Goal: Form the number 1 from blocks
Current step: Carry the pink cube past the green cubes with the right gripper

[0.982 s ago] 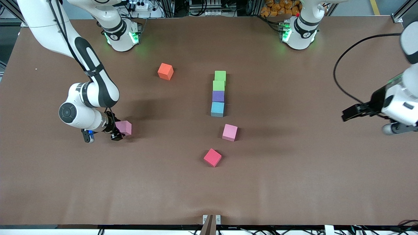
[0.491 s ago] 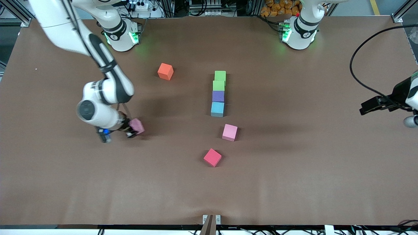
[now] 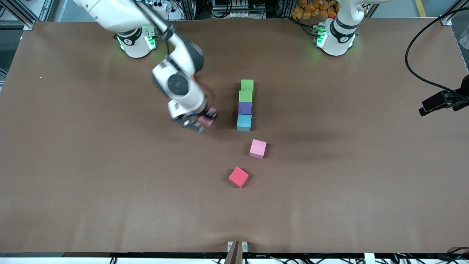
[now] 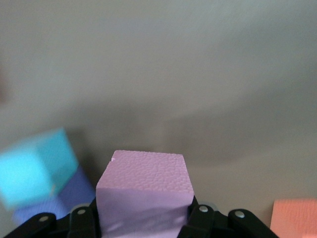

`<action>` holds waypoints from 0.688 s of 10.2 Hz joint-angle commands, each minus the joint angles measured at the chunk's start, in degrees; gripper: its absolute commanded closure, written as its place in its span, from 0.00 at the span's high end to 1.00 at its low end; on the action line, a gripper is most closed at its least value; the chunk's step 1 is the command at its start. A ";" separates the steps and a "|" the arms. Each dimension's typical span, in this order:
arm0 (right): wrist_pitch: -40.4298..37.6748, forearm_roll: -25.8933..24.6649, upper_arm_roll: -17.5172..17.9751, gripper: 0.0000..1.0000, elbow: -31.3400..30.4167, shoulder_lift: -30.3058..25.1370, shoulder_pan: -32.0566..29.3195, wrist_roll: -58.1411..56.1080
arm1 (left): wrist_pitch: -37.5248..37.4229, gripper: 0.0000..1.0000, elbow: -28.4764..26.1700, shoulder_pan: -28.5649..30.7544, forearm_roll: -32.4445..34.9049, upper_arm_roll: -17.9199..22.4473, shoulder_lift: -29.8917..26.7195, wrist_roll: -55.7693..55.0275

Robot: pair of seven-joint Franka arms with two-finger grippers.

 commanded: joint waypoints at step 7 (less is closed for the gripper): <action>-0.04 -7.45 13.30 0.00 0.00 2.77 16.91 13.02 | -1.17 1.00 -1.65 -0.39 1.26 1.34 -0.65 1.39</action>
